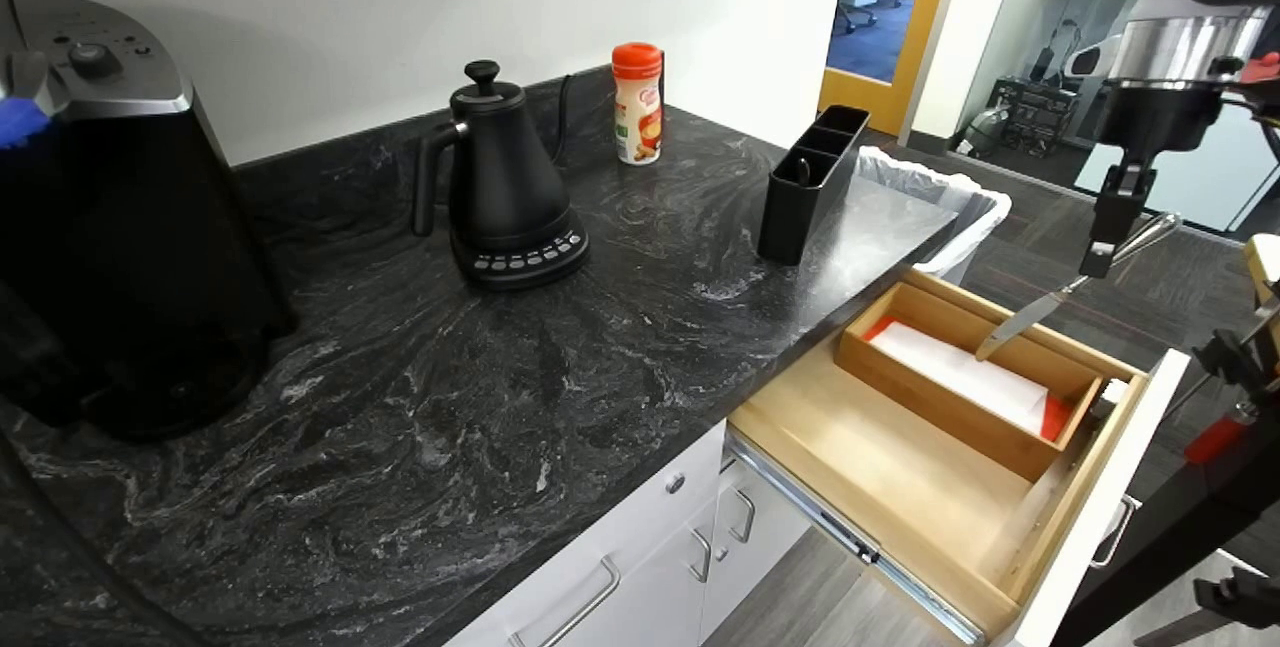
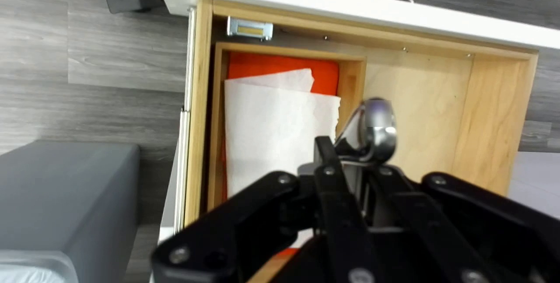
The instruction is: Take the butter knife out of the cutlery holder and put it in the open drawer on the right
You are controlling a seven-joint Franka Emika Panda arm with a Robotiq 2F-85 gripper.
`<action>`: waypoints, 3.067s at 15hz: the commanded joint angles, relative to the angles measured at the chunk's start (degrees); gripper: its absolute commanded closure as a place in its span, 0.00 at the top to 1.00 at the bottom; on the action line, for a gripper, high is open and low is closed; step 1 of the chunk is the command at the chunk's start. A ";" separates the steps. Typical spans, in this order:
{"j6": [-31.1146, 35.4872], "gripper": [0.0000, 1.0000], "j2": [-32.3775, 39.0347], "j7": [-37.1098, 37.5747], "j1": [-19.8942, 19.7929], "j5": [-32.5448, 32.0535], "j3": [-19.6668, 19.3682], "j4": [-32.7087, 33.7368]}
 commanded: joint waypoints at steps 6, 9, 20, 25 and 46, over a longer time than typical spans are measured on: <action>14.83 0.03 3.80 -11.63 3.64 14.11 2.90 0.06; 17.66 0.03 5.44 -18.05 4.70 23.12 4.76 0.06; 24.57 0.03 8.56 -40.83 8.39 53.18 8.91 -0.13; 27.71 0.03 6.77 -51.39 9.15 65.70 10.76 -0.60; 29.87 0.03 6.94 -62.37 9.10 74.24 11.26 2.95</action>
